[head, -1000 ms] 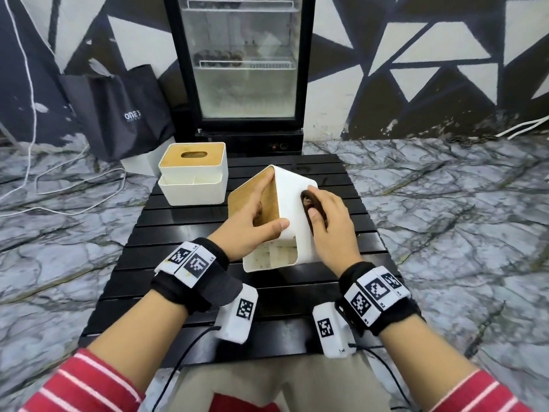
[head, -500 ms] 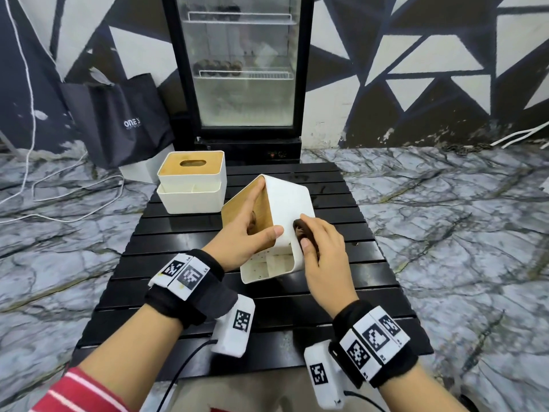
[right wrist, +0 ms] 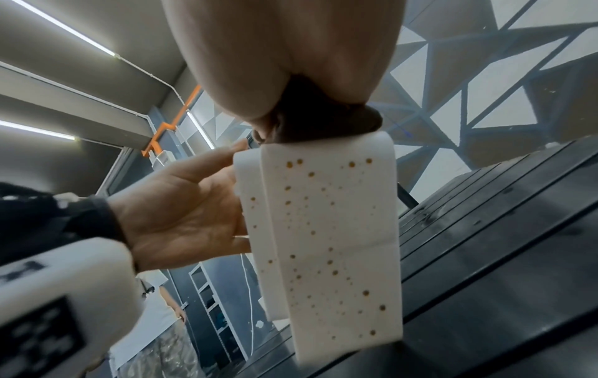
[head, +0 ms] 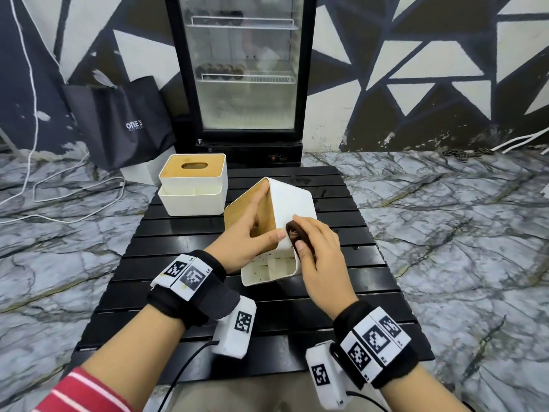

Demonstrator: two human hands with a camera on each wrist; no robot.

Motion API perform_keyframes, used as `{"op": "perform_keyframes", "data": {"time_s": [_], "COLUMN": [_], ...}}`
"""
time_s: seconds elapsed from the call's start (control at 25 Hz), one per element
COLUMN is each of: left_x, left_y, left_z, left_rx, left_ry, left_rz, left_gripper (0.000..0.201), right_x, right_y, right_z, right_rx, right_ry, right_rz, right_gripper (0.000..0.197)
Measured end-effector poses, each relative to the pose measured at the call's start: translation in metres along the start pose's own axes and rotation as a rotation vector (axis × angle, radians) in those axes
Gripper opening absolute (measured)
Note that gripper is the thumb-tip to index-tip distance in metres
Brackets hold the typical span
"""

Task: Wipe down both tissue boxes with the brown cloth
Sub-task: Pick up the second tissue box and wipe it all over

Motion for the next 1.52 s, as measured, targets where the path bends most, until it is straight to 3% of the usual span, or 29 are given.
{"op": "perform_keyframes", "data": {"time_s": [0.2,0.4,0.64,0.84,1.0,1.24,1.52], "left_x": [0.0,0.006,0.003,0.009,0.008,0.007,0.003], "left_y": [0.001,0.003,0.005,0.007,0.007,0.008,0.003], "left_z": [0.002,0.002,0.004,0.004,0.003,0.003,0.003], "left_rx": [-0.003,-0.008,0.006,0.035,0.042,0.057,0.017], "left_ry": [-0.003,-0.058,-0.024,-0.068,-0.05,-0.043,-0.04], "left_rz": [-0.02,0.005,-0.002,-0.025,-0.028,-0.077,-0.008], "left_gripper": [0.083,0.082,0.084,0.089,0.088,0.092,0.087], "right_x": [-0.005,0.0,-0.003,0.001,-0.003,0.007,-0.005], "right_y": [0.013,-0.01,-0.004,-0.021,-0.011,-0.035,0.008], "right_z": [-0.003,-0.01,-0.021,-0.031,-0.047,-0.049,-0.072], "right_rx": [0.045,-0.058,-0.009,-0.071,0.012,-0.125,0.059], "right_ry": [0.003,0.014,0.002,-0.008,-0.012,-0.007,-0.044], "right_rz": [0.016,-0.019,-0.009,-0.004,0.011,0.06,0.091], "right_gripper": [0.04,0.039,0.041,0.04,0.041,0.041,0.039]}}
Point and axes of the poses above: each hand's wrist, its own z-axis away from the middle knuckle, its own x-axis out of the palm, y = z × x, the point moved 10 cm from there along -z, towards the middle knuckle
